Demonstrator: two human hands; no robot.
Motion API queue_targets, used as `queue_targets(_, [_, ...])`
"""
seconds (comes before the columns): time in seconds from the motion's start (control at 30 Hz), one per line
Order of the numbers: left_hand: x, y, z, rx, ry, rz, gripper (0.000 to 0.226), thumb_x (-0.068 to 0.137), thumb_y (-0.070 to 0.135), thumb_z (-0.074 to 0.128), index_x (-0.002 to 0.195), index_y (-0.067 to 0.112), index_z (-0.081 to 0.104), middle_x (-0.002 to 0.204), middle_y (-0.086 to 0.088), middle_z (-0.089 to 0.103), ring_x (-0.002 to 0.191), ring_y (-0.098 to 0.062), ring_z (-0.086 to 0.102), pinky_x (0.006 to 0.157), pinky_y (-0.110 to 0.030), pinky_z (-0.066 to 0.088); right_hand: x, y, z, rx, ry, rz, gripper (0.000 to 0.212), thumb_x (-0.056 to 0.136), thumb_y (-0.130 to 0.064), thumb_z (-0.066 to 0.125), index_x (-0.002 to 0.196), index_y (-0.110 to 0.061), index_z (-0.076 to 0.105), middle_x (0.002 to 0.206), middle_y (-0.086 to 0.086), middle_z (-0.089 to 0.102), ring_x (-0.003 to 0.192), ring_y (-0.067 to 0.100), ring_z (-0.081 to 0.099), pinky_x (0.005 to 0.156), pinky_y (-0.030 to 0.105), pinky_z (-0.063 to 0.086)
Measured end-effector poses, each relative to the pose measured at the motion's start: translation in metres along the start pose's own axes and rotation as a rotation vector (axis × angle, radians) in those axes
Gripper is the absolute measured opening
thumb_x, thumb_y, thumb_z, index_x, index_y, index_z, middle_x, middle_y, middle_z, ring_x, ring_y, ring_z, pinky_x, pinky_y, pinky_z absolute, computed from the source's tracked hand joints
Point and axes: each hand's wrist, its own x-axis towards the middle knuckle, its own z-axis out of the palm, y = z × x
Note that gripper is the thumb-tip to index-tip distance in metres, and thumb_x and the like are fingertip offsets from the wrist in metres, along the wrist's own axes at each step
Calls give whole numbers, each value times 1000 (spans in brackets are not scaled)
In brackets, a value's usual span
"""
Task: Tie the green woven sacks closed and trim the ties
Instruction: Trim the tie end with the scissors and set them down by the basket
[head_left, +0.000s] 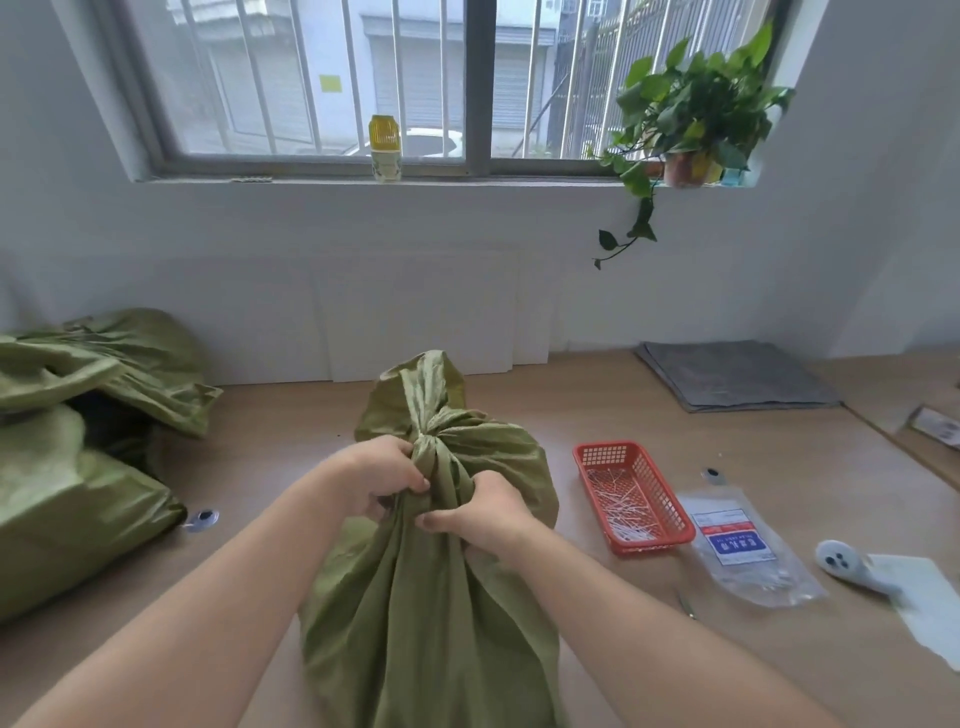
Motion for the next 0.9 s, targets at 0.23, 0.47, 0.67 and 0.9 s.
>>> queue_targets(0.23, [10,48,-30,-168,117,184,29,93,-4,62,111,17,71,101,-14,76,87,-33,76,72,-50,65,34,-51,-22,55,163,-68,49,63,-45,86,102,-21,68,97,-1,73,88,20,70,78,38,61])
queue_targets(0.47, [52,115,-48,-290,192,292,51,92,1,66,138,21,57,102,-7,73,73,-23,69,52,-24,45,79,-88,-74,224,265,-130,50,61,-33,83,107,-18,69,100,0,74,96,22,70,86,39,61])
queue_targets(0.67, [101,199,-59,-352,283,362,41,91,0,66,127,18,65,97,-7,75,73,-21,70,57,-27,53,149,-119,-141,269,337,-218,56,62,-33,81,113,-17,67,106,3,72,102,25,69,93,42,60])
queue_targets(0.9, [176,313,-67,-443,382,462,29,91,0,66,112,19,71,103,-10,76,88,-26,74,77,-41,64,242,-160,-240,311,403,-302,73,61,-42,76,128,-18,63,117,4,69,110,27,66,98,43,57])
